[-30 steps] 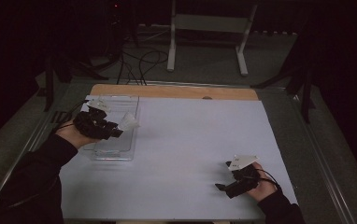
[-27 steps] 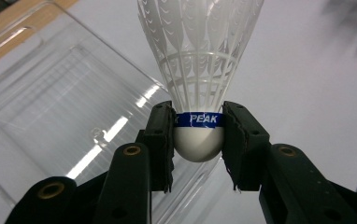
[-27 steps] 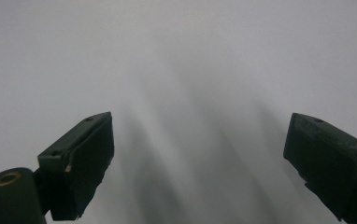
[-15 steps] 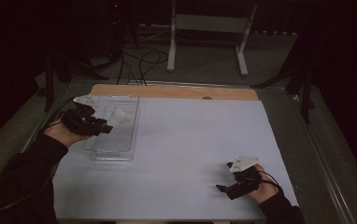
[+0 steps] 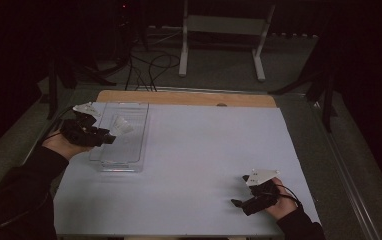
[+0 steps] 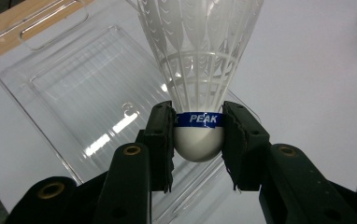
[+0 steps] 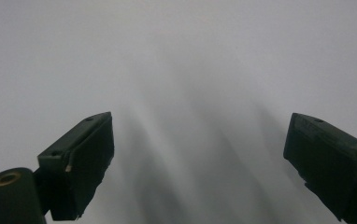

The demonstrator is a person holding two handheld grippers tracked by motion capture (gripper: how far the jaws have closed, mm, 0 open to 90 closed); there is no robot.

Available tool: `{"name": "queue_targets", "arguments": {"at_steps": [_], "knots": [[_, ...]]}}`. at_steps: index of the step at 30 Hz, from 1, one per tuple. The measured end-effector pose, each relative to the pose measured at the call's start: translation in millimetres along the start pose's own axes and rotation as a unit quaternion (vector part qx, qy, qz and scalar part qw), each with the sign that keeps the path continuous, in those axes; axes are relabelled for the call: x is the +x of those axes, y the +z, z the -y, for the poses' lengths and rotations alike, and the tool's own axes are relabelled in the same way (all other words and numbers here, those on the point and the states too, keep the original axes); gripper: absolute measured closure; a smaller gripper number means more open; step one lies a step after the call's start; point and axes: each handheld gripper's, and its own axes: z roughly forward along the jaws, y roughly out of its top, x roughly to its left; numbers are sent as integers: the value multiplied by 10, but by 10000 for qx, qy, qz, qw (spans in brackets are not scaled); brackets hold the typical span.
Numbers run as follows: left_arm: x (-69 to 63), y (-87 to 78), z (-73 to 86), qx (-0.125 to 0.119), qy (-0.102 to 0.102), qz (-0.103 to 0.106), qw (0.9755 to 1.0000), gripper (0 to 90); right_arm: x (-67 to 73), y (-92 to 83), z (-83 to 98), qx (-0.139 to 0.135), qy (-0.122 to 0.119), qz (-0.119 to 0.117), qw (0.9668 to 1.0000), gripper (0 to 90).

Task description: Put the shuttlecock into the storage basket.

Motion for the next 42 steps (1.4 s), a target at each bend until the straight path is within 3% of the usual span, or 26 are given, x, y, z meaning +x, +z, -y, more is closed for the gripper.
{"name": "queue_targets", "arguments": {"at_steps": [14, 26, 35, 42], "knots": [[88, 84, 121, -57, -108, 78, 9999, 658, 13, 25, -3, 10, -29, -18, 10000, 87], [151, 185, 253, 81, 31, 21, 10000, 657, 18, 32, -3, 49, -26, -50, 10000, 87], [209, 210, 326, 349, -174, -42, 9992, 657, 24, 39, -6, 73, -57, -79, 9999, 87], [237, 216, 372, 400, -268, -63, 9988, 657, 25, 39, -7, 73, -63, -96, 9999, 87]]}}
